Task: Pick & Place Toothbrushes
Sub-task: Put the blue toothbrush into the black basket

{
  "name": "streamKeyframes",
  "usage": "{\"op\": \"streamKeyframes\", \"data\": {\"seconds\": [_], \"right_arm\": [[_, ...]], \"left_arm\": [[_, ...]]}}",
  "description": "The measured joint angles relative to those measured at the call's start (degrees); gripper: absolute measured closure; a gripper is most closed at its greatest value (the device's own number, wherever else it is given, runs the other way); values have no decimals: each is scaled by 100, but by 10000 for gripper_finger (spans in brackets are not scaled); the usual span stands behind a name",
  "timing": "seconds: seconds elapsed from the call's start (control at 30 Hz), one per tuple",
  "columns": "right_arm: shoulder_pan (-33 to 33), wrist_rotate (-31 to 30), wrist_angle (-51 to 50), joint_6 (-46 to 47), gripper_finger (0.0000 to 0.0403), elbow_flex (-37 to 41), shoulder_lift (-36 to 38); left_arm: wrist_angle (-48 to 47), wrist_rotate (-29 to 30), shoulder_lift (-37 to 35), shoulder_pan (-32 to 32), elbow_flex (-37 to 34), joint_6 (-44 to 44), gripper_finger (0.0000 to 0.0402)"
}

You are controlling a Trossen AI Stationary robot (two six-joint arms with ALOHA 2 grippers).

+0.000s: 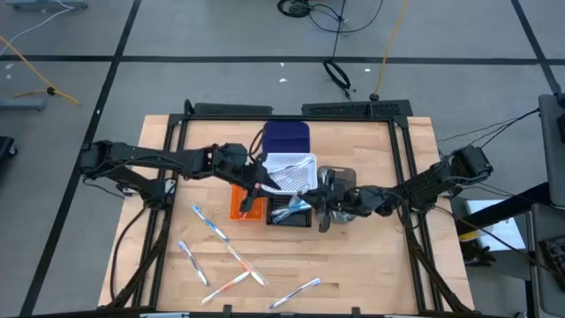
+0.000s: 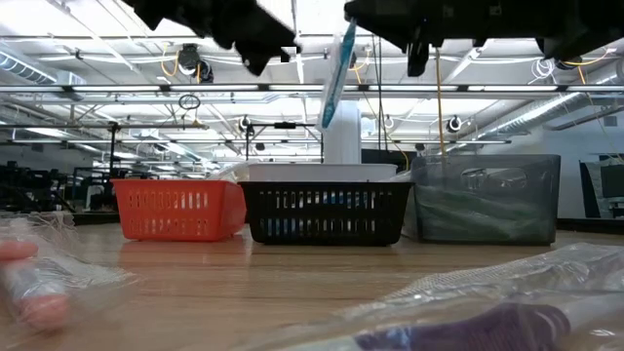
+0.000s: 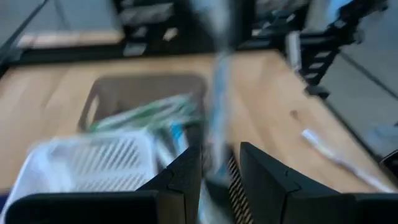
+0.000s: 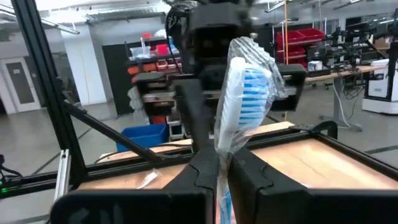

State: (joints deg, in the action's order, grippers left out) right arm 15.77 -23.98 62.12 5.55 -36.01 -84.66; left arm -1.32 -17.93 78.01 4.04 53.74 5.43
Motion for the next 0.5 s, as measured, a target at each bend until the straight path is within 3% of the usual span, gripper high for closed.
{"op": "streamKeyframes", "data": {"seconds": [0.13, 0.3, 0.5], "right_arm": [[-3, 14, 76, -78, 393, 3, 0], [10, 19, 181, -202, 393, 7, 0], [8, 23, 197, -218, 393, 7, 0]], "left_arm": [[638, 83, 225, -337, 2, -24, 289], [885, 895, 545, -533, 4, -120, 288], [1340, 896, 759, -541, 2, -397, 288]]}}
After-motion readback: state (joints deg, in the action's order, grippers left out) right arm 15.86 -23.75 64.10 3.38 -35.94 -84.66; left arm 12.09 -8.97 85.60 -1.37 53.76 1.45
